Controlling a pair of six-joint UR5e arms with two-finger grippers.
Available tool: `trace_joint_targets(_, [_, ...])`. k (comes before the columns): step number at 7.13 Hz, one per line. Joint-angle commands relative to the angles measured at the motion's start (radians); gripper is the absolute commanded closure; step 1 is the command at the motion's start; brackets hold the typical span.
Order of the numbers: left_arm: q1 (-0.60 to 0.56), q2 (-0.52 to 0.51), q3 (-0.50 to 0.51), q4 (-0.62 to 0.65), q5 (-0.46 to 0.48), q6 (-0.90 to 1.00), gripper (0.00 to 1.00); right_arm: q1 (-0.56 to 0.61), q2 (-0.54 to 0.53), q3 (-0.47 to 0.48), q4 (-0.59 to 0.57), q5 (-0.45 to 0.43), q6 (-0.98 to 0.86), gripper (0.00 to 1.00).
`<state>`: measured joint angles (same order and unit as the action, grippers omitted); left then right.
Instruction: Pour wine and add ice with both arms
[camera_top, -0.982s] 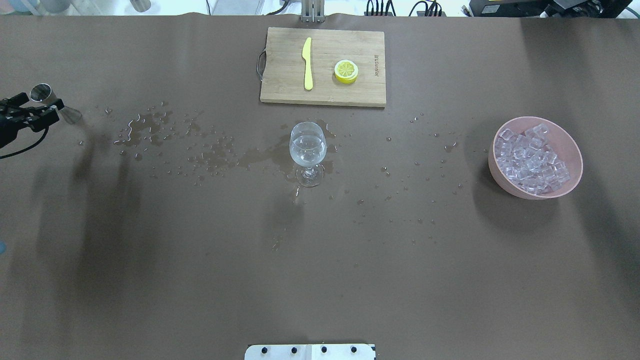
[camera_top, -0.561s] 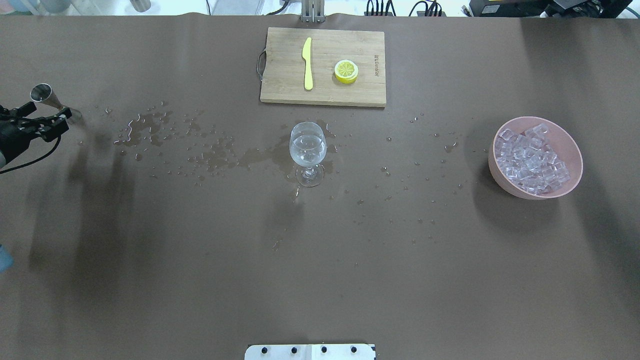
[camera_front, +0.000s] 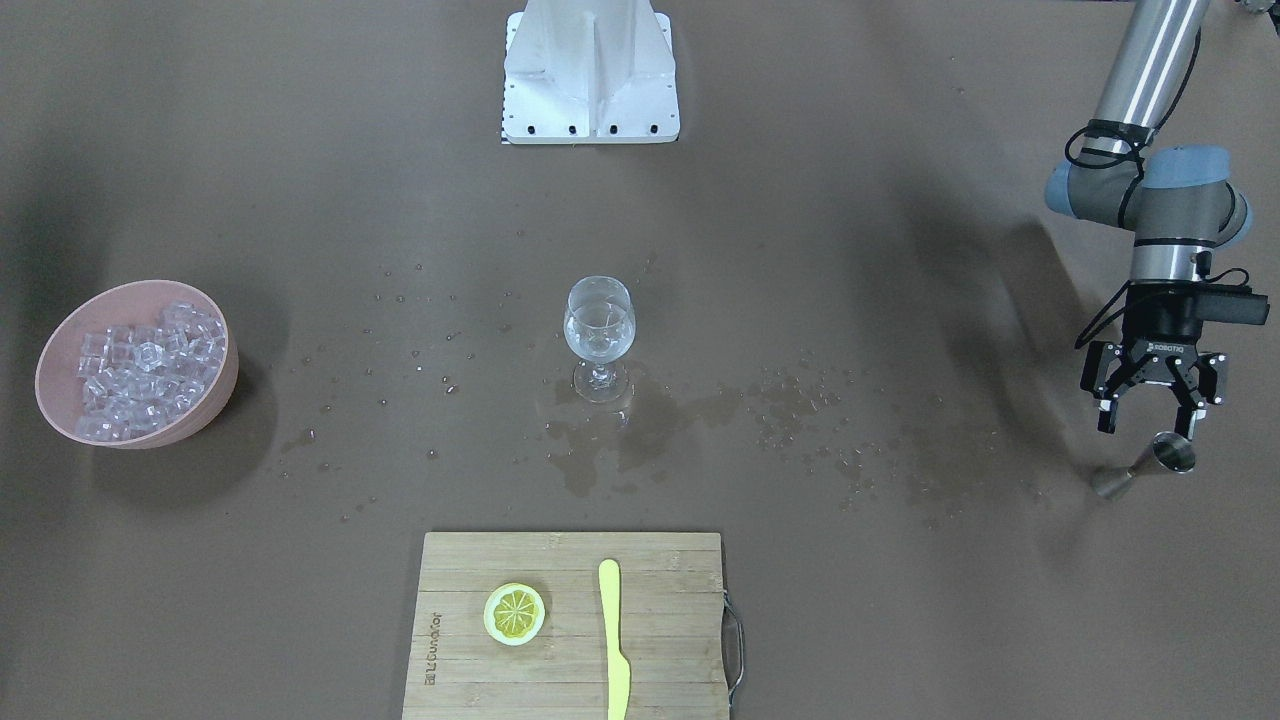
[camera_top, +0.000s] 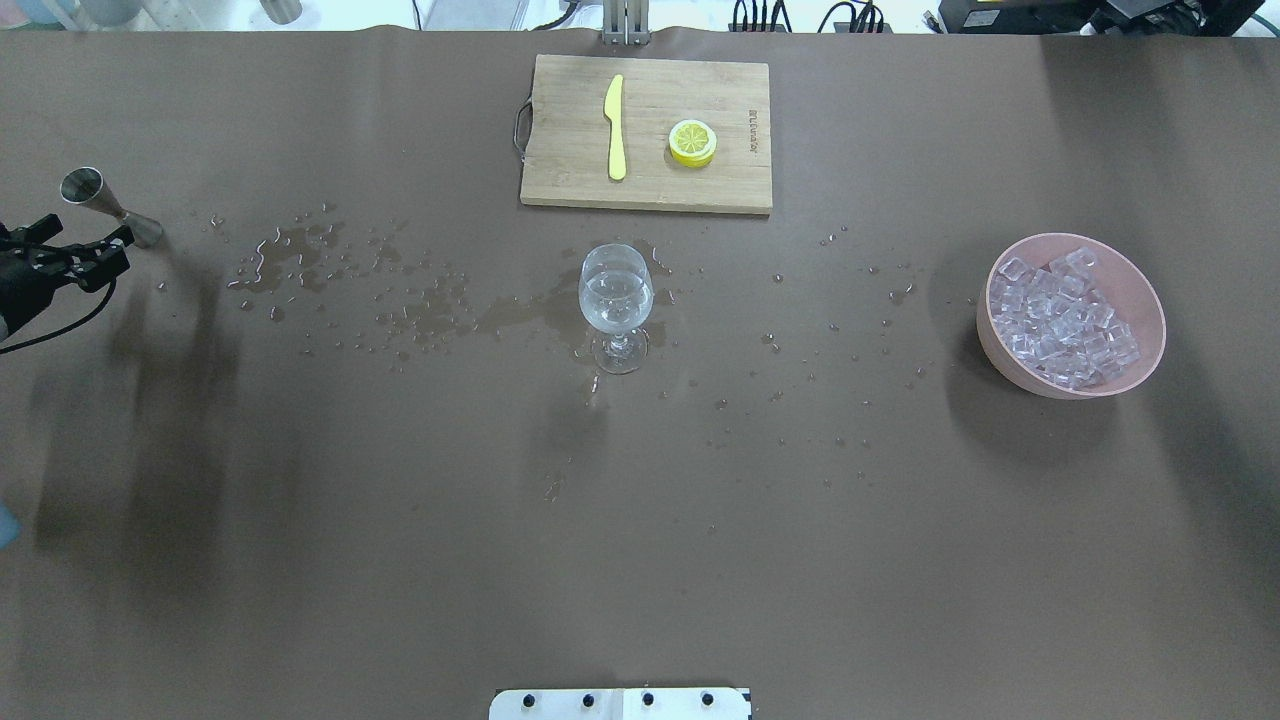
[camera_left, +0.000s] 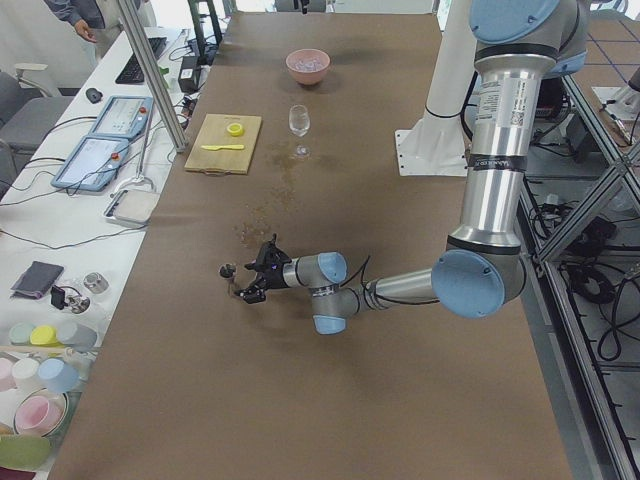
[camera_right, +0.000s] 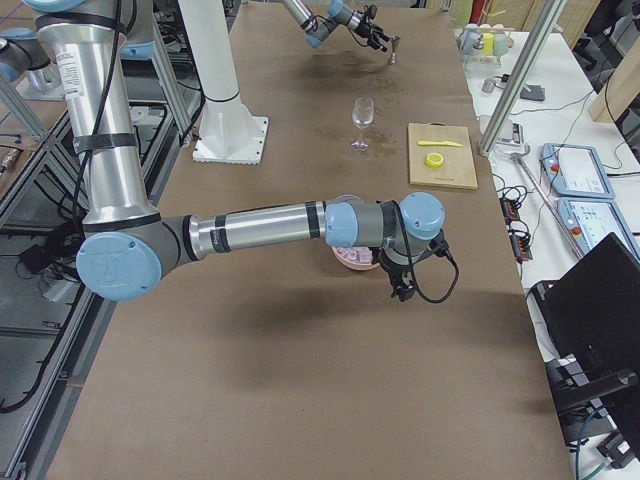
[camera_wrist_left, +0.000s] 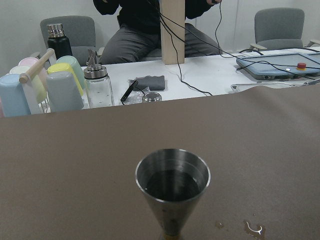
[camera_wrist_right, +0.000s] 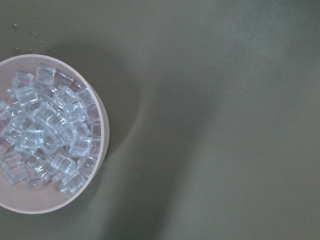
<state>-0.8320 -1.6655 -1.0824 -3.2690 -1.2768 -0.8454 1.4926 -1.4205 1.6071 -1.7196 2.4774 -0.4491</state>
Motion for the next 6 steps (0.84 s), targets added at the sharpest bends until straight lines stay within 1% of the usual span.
trace_joint_targets(1, [0.001,-0.040,0.045,0.009,0.019,-0.009,0.05,0.000,-0.001,0.004,0.000,0.000,0.001,0.00])
trace_joint_targets(2, [0.001,-0.059,0.052,0.035,0.020,-0.012,0.06,0.000,-0.002,0.004,-0.002,0.002,0.000,0.00])
trace_joint_targets(3, [0.001,-0.075,0.052,0.070,0.020,-0.014,0.06,0.001,-0.003,0.002,0.000,0.023,0.000,0.00])
trace_joint_targets(5, [0.001,-0.088,0.077,0.089,0.019,-0.015,0.06,0.002,-0.005,0.002,0.000,0.028,0.001,0.00])
trace_joint_targets(6, [-0.001,-0.088,0.079,0.089,0.019,-0.015,0.08,0.002,-0.005,0.004,0.000,0.028,0.001,0.00])
